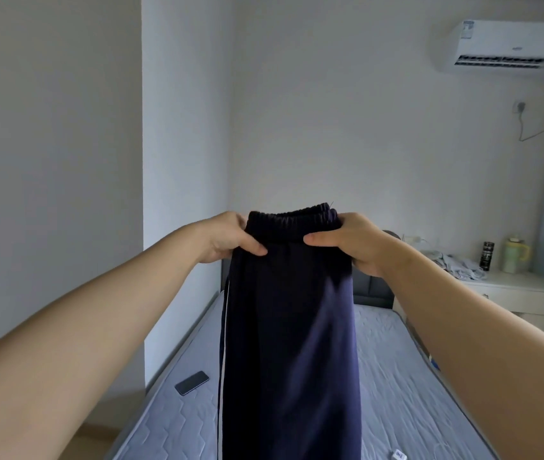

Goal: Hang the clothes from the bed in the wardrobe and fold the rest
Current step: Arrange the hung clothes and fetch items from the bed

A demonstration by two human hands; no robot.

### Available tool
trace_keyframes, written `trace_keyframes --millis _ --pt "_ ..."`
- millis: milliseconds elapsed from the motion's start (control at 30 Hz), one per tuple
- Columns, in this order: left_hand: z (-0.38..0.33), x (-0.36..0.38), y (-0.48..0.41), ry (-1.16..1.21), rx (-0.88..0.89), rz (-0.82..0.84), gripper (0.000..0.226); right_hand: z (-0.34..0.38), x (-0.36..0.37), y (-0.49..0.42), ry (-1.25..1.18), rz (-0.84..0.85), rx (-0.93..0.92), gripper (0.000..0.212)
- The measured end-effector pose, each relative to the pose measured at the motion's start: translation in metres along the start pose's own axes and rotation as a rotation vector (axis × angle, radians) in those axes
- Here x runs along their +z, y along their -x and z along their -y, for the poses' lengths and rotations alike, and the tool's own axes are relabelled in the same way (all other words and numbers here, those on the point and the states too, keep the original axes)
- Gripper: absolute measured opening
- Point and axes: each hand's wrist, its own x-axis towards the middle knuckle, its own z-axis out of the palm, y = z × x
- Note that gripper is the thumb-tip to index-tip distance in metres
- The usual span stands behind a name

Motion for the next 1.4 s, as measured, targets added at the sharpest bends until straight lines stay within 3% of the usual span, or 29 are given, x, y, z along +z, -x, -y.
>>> trace_keyframes --millis 67,167,233,300,433,533,767,1067,1233,1400 --pt "-0.002 -0.003 -0.002 -0.217 -0.104 -0.003 0.029 -0.008 0.0 -0.003 0.079 -0.026 -0.019 0.017" --pt "0.002 -0.003 -0.009 -0.52 -0.127 -0.028 0.039 -0.012 0.002 -0.006 0.374 -0.073 -0.017 0.02" --pt "0.012 0.005 -0.014 -0.603 -0.103 -0.069 0.043 -0.019 0.005 -0.009 0.644 -0.113 0.012 0.034" --pt "0.026 0.013 -0.019 -0.612 -0.098 -0.153 0.043 -0.028 0.011 -0.012 0.741 -0.171 0.035 0.035" --pt "0.047 0.026 -0.033 -0.101 -0.253 -0.148 0.043 -0.049 0.018 -0.019 0.25 -0.211 0.204 0.026" --pt "0.06 0.03 -0.059 0.042 -0.214 -0.195 0.041 -0.066 0.022 -0.039 0.03 -0.251 0.217 0.026" --pt "0.045 0.021 -0.116 0.164 0.108 -0.359 0.025 -0.069 0.01 -0.082 -0.066 -0.484 -0.1 0.025" --pt "0.012 0.014 -0.114 0.137 0.338 -0.358 0.027 -0.046 -0.002 -0.075 -0.082 -0.47 -0.263 0.027" --pt "0.02 0.023 -0.081 0.115 0.303 -0.361 0.027 -0.051 0.003 -0.048 -0.106 -0.416 -0.265 0.027" --pt "0.068 0.039 -0.026 0.106 0.084 -0.32 0.029 -0.085 0.029 -0.005 -0.137 -0.349 -0.131 0.028"
